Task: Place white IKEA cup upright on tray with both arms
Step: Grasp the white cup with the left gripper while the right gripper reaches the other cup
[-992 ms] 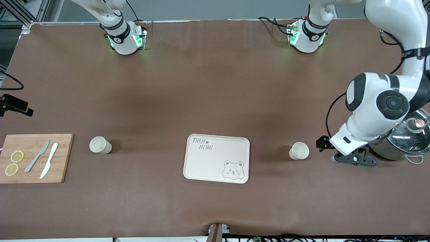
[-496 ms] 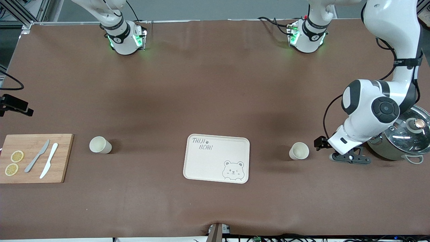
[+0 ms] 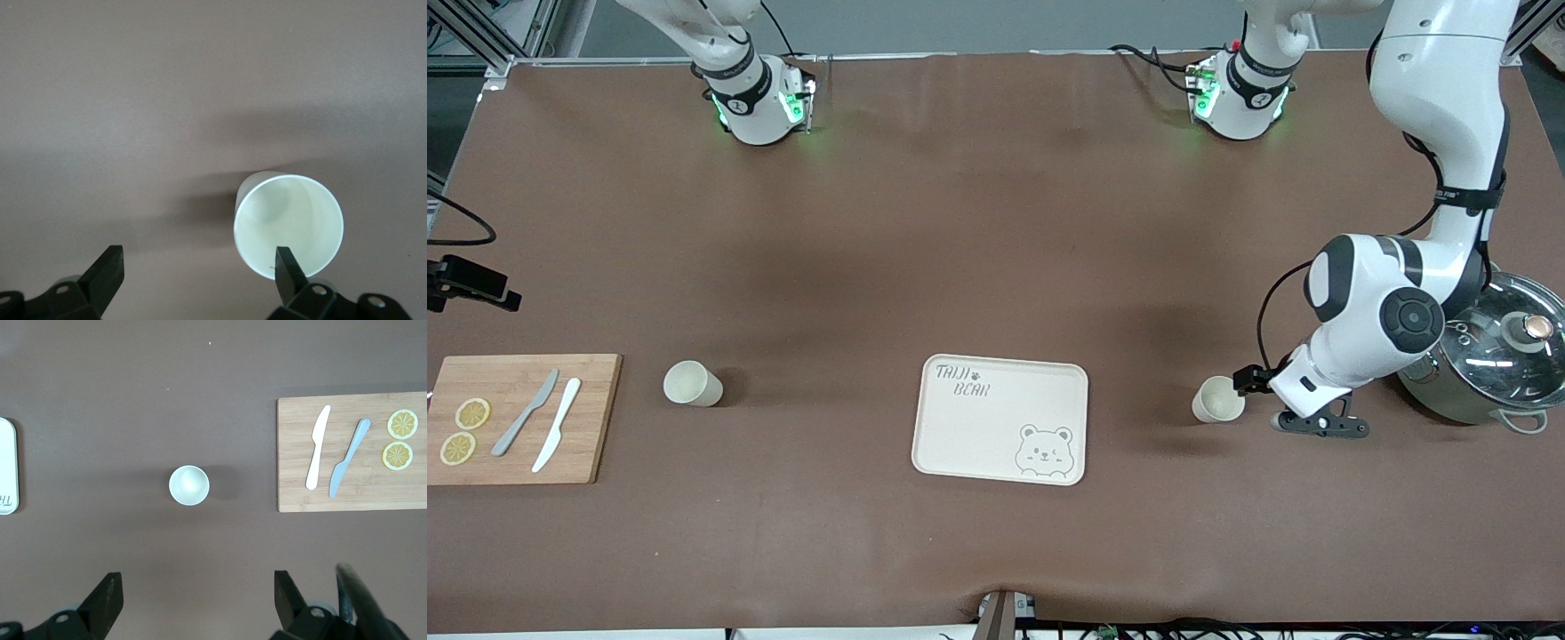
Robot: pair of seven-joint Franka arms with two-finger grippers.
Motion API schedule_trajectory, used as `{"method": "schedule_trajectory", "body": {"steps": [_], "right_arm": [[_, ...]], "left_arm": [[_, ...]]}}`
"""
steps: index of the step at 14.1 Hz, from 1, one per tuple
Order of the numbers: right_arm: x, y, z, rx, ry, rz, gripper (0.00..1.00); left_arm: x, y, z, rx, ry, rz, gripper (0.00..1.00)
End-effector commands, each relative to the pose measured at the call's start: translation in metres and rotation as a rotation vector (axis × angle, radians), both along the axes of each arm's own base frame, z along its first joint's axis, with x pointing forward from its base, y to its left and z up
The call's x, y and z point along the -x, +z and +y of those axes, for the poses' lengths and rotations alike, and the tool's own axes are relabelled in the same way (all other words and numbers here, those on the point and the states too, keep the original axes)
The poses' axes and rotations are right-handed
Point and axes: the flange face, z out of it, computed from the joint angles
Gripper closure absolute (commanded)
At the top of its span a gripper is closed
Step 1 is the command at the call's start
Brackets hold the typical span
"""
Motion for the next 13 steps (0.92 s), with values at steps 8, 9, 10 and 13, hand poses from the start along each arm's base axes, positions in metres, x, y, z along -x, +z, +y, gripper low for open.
{"method": "schedule_trajectory", "body": {"steps": [8,9,10,13], "right_arm": [[-0.026,-0.115,0.009,0.035,0.028,0.061,0.0],[-0.026,-0.127,0.01,0.035,0.028,0.048,0.0],[-0.027,-0.136,0.01,0.036,0.028,0.039,0.0],[-0.034,-0.16,0.009,0.034,0.028,0.037,0.0]], "left_arm": [[-0.005,-0.047,-0.009,0.027,-0.016,-0.075,0.0],[-0.006,-0.053,-0.011,0.028,-0.017,-0.081,0.0],[-0.007,-0.055,-0.013,0.03,-0.018,-0.09,0.0],[-0.006,-0.067,-0.014,0.03,-0.019,-0.094,0.0]]}}
